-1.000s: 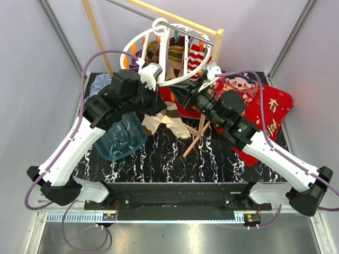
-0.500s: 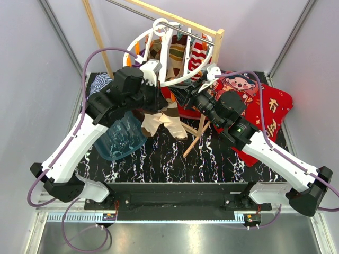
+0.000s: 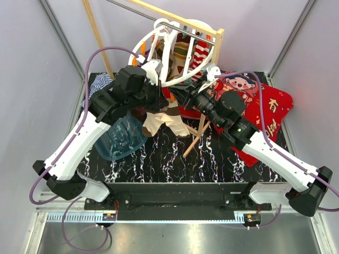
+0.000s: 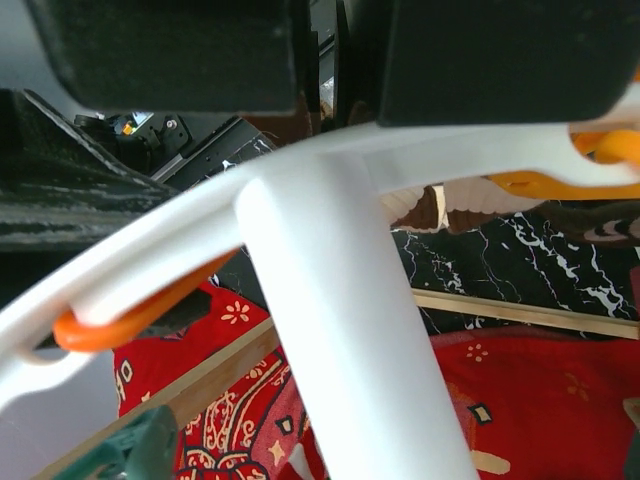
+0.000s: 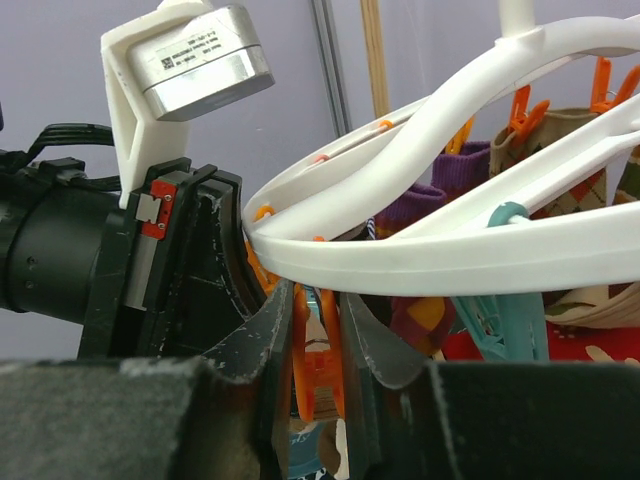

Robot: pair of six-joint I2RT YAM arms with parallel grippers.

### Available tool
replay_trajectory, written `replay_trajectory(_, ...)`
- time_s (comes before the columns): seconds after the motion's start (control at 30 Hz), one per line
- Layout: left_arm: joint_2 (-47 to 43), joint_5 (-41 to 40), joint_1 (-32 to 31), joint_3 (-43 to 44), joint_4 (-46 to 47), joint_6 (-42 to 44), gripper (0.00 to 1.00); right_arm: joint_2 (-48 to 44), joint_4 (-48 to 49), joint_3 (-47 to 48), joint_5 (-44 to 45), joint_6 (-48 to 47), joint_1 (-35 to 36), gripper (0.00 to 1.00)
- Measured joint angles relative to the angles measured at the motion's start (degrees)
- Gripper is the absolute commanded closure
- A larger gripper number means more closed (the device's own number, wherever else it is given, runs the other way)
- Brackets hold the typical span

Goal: Clip the socks to the hanger
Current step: Clamp the sock onto the hanger.

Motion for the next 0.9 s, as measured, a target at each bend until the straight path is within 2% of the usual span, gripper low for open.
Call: replay_trajectory(0.9,0.28,2.54,0.02,1.36,1.38,-2.91,1.0,0.83,4.57,-1.79,-3.17,-1.88,-0.24,1.0)
